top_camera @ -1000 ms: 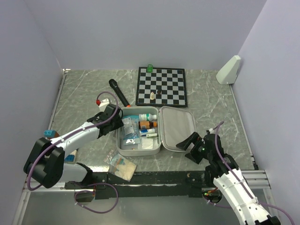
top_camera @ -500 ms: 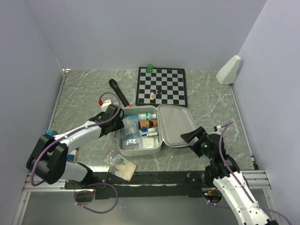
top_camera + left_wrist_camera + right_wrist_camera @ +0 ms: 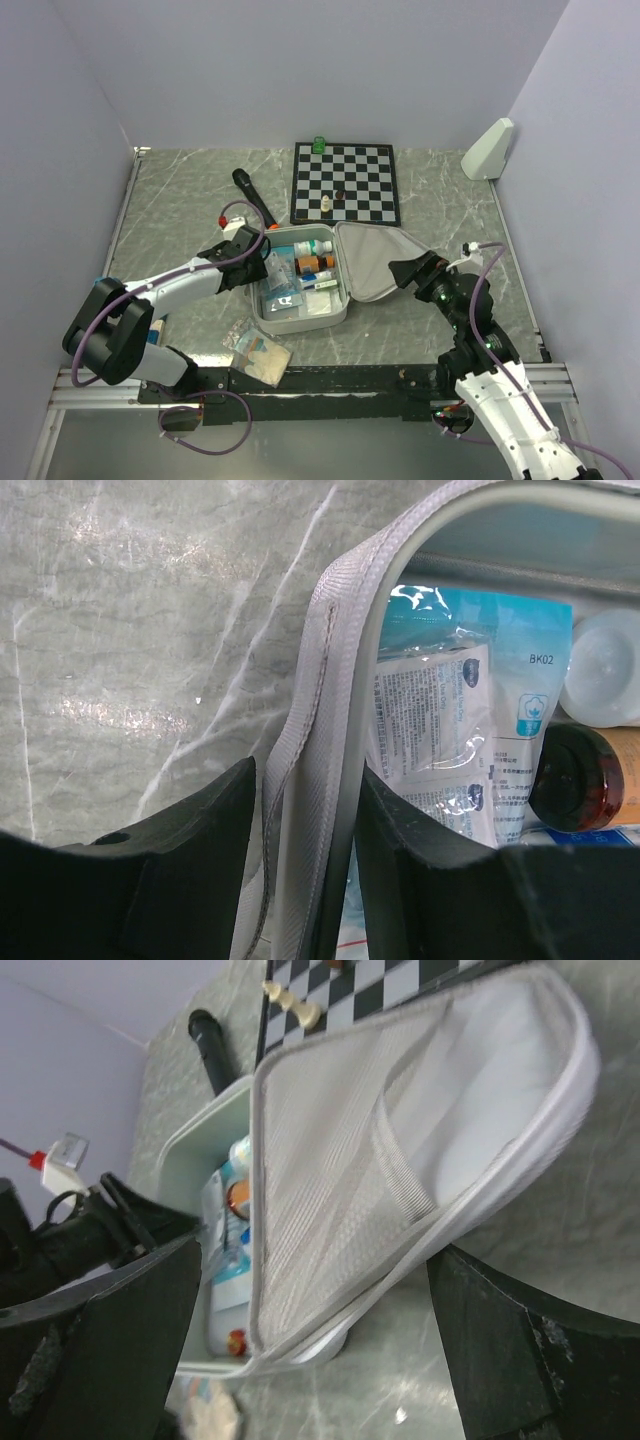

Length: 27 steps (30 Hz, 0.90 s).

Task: Organize the medicine kit
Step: Adjust the medicine box at the center of the board.

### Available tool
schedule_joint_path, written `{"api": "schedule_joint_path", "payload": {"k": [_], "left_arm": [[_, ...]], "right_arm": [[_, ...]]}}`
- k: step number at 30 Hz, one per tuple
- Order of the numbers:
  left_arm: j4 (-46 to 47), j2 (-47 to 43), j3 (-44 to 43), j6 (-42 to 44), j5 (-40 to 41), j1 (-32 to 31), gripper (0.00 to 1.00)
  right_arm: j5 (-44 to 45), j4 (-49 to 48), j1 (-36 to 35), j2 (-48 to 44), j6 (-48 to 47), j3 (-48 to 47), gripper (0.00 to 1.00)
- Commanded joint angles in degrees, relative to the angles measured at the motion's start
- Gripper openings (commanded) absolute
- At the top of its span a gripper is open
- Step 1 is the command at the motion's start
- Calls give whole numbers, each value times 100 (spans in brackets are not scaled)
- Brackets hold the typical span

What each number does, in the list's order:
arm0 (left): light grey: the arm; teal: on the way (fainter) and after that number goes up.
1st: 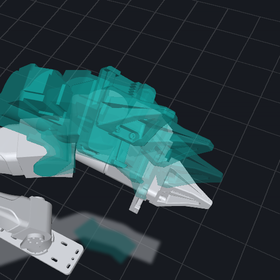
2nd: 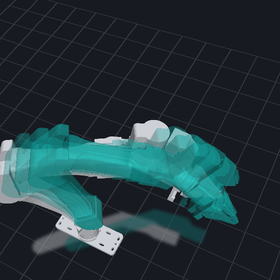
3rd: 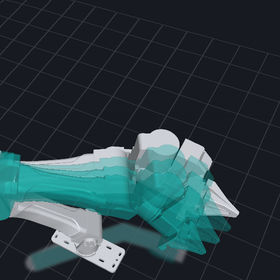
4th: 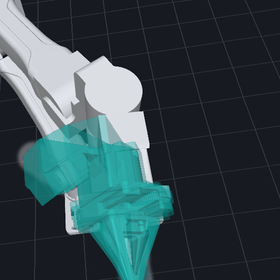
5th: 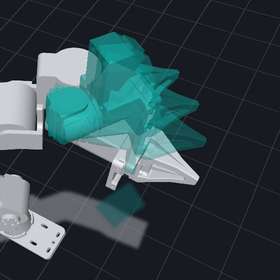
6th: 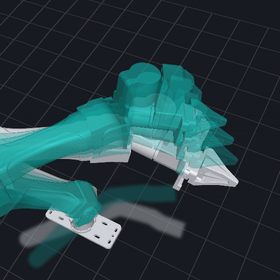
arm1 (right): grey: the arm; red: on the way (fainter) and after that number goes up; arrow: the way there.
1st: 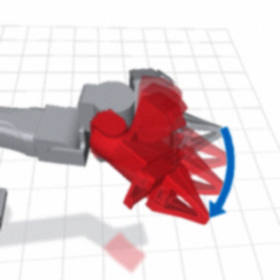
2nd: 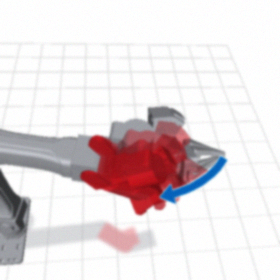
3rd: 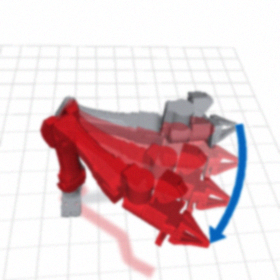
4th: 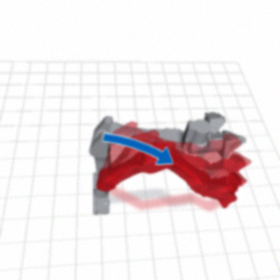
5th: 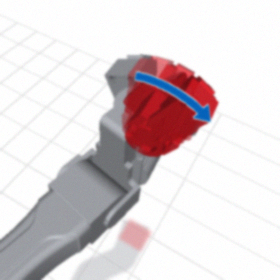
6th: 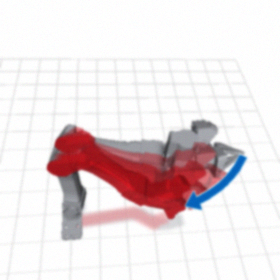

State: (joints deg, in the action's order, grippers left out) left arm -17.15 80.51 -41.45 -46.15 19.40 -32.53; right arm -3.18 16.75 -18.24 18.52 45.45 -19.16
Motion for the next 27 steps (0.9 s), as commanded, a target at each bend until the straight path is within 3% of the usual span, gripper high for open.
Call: {"api": "schedule_joint_path", "payload": {"k": [1, 10, 20, 22, 27], "left_arm": [[132, 35, 14, 71, 3, -34, 48], [106, 70, -56, 80, -59, -34, 48], [203, 35, 6, 80, -217, -42, 47], [221, 44, 6, 80, -243, -51, 44], [229, -35, 14, 106, -244, -78, 37]], "right_arm": [[590, -963, -22, 309, -854, -369, 100], [899, 30, 57, 2514, -371, -1248, 100], [2, -233, 619, 2806, 104, -599, 100], [-200, -566, 716, 2675, 87, -397, 93], [71, -543, 725, 1972, -115, -456, 60]]}}
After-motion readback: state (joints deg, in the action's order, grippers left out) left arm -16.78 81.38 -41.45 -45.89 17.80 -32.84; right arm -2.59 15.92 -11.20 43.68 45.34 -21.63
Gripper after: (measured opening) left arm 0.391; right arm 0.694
